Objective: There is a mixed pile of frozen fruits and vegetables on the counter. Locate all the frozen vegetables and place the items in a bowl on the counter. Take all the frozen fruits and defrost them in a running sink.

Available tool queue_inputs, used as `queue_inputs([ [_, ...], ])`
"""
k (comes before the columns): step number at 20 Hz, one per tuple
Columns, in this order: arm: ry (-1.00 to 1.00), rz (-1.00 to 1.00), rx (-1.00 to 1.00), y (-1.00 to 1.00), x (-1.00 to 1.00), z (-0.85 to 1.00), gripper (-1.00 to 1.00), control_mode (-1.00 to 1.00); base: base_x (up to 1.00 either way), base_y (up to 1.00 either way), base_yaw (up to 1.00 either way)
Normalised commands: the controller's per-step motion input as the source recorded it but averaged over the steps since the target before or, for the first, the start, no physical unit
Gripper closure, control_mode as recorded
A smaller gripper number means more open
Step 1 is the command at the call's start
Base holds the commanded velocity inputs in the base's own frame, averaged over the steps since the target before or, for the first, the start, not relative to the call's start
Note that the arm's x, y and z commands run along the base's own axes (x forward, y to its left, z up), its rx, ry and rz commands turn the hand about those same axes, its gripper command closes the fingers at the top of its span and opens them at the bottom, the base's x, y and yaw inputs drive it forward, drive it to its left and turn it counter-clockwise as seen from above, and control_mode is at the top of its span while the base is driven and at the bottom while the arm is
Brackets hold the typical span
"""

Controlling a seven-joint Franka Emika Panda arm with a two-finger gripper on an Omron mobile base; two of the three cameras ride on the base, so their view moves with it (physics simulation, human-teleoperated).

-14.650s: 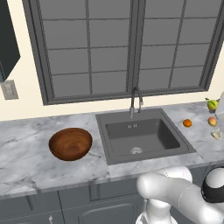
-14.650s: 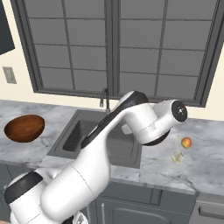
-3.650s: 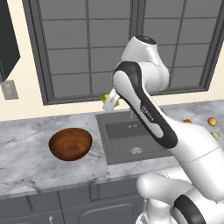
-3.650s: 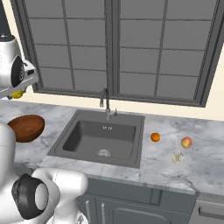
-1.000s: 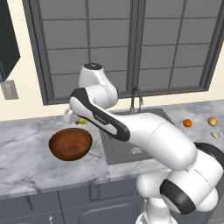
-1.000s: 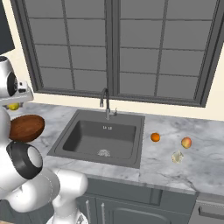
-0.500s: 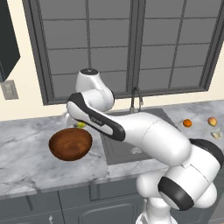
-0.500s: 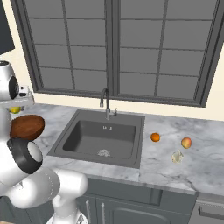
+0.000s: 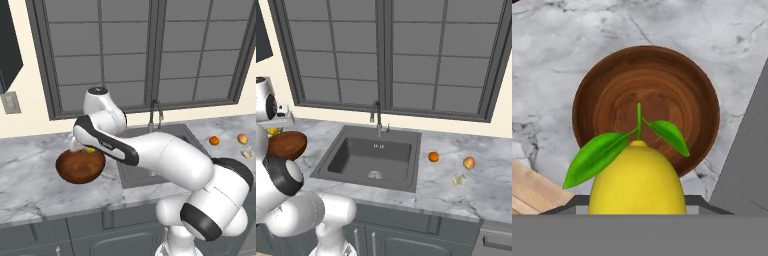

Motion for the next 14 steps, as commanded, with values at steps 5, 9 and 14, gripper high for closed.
queue_inputs([
  [5,0.08,-0.06,0.02,0.03,0.02,-0.21,1.00,-1.00,0.00,0.00,0.00],
  [9,0.08,-0.05,0.01,0.04,0.08,-0.20,1.00,-1.00,0.00,0.00,0.00],
  [14,0.00,-0.05,0.00,0.12,0.06,-0.20,1.00,-1.00,0.00,0.00,0.00],
])
